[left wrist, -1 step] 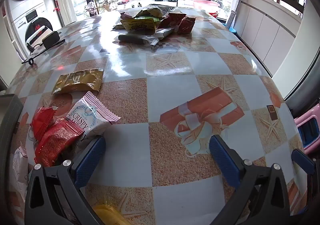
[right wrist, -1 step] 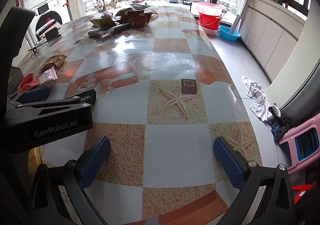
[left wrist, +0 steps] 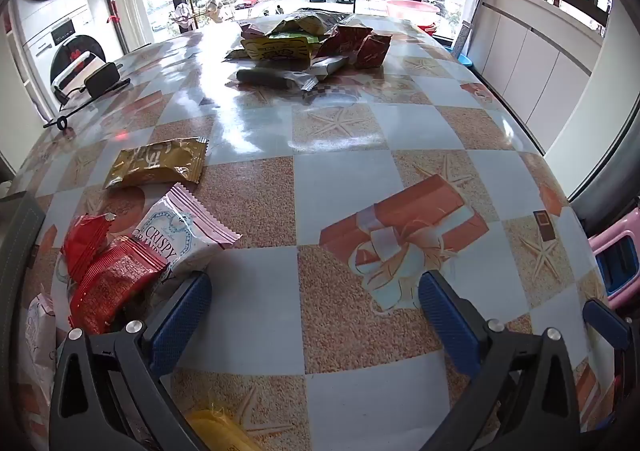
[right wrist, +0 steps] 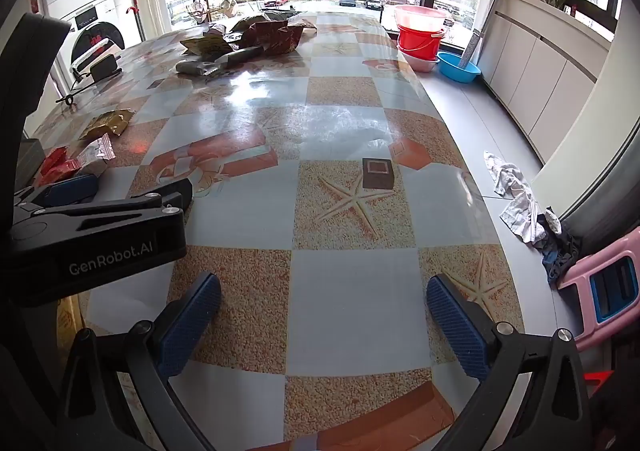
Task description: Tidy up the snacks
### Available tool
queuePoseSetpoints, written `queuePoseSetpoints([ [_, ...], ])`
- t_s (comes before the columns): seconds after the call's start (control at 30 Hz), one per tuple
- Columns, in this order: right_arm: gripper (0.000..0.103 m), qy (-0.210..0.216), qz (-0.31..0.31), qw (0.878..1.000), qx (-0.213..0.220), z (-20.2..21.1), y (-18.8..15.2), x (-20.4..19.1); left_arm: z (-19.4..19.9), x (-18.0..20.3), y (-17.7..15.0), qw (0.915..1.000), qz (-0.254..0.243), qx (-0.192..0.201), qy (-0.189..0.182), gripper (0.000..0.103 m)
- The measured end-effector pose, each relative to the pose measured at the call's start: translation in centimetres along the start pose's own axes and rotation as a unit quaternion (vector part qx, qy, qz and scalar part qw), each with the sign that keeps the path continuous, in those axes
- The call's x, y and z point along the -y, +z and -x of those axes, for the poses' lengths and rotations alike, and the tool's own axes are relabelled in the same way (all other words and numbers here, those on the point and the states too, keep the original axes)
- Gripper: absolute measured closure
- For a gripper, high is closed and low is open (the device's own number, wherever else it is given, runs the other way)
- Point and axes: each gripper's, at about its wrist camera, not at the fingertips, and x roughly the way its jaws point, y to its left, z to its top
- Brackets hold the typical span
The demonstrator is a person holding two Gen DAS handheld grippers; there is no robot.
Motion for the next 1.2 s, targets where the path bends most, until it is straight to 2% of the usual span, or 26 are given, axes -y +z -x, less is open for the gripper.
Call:
queuePoseSetpoints([
  [0.73,0.0,0.0,0.0,1.0,0.0,0.0,0.0,0.0,0.0,0.0,0.0,1.0,0.0,0.0,0.0,0.0],
  [0.83,0.0,0.0,0.0,1.0,0.0,0.0,0.0,0.0,0.1,-0.2,0.2,0.9993,-0.01,-0.033,-0.01,0.0],
  [0.9,0.0,0.0,0.0,1.0,0.0,0.0,0.0,0.0,0.8,-0.9,0.1,0.9988,0.0,-0.047,-0.013,0.0],
  [1.03,0.0,0.0,0.0,1.0,0.0,0.0,0.0,0.0,5.1,-3.0,-0.1,0.9998,-0.005,0.008,-0.02,0.0],
  [1.13,0.0,0.0,0.0,1.0,0.0,0.0,0.0,0.0,7.9,-6.5,-0.7,0.9991,0.001,0.04,-0.009,0.0],
  [1.2,0.0,0.0,0.0,1.0,0.0,0.0,0.0,0.0,8.5,-9.4,-1.3,0.9988,0.012,0.047,-0.002,0.0],
])
